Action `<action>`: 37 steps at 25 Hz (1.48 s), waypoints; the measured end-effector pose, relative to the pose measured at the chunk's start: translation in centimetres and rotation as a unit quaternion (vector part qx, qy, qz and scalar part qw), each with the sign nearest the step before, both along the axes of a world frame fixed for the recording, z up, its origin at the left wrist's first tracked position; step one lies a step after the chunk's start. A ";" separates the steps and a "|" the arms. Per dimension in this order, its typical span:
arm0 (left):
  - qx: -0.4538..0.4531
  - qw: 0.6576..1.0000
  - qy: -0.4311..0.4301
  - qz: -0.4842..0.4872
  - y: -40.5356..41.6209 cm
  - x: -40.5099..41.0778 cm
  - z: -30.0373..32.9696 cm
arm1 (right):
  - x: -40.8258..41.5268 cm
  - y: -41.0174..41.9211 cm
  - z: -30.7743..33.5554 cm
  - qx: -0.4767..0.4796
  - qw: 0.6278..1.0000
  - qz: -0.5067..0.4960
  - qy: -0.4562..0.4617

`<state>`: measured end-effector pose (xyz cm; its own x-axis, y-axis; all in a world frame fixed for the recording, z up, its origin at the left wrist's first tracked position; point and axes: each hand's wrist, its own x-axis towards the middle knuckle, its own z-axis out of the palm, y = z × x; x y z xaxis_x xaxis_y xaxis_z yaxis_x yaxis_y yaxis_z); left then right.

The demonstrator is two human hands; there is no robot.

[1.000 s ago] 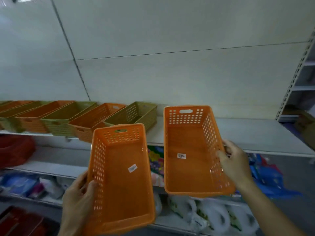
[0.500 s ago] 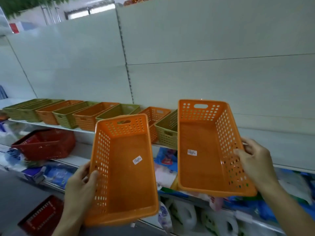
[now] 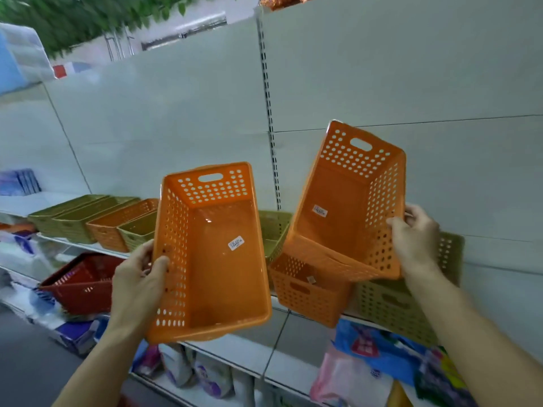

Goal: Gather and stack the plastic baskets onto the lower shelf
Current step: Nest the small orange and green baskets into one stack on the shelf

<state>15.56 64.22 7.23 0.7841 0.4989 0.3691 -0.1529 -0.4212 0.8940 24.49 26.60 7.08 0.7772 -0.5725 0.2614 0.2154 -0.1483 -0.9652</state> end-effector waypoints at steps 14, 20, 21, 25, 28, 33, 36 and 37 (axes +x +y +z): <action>-0.021 0.990 -0.004 -0.141 6.4 11.1 1.8 | 3.3 8.0 -3.7 -0.190 0.958 -0.134 0.165; -0.032 0.974 -0.020 -0.226 4.7 12.5 3.1 | 0.3 10.6 -1.7 -0.222 0.961 -0.012 0.163; -0.040 0.969 -0.025 -0.244 3.7 12.7 3.2 | -1.4 11.7 -0.6 -0.195 0.973 0.038 0.118; -0.082 0.946 -0.038 -0.312 -2.4 13.8 3.1 | -5.5 14.9 2.0 -0.214 0.967 0.131 0.051; -0.086 0.876 -0.006 -0.475 -6.0 15.5 3.3 | -3.8 13.1 1.1 -0.216 0.976 -0.013 0.023; -0.011 0.813 0.104 -0.573 -7.9 19.1 0.8 | -1.7 10.1 -0.9 -0.222 0.971 -0.049 0.076; 0.008 0.830 0.154 -0.536 -8.8 19.0 -0.9 | -1.4 9.4 -1.8 -0.243 0.961 -0.047 0.125; 0.007 0.837 0.160 -0.523 -9.1 19.0 -1.4 | -1.4 8.9 -2.0 -0.241 0.961 -0.037 0.131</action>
<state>34.54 55.13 5.79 0.8489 -0.5254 0.0576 -0.1986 -0.2162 0.9559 23.13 35.51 5.13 0.8136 -0.4910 0.3113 -0.0539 -0.5969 -0.8005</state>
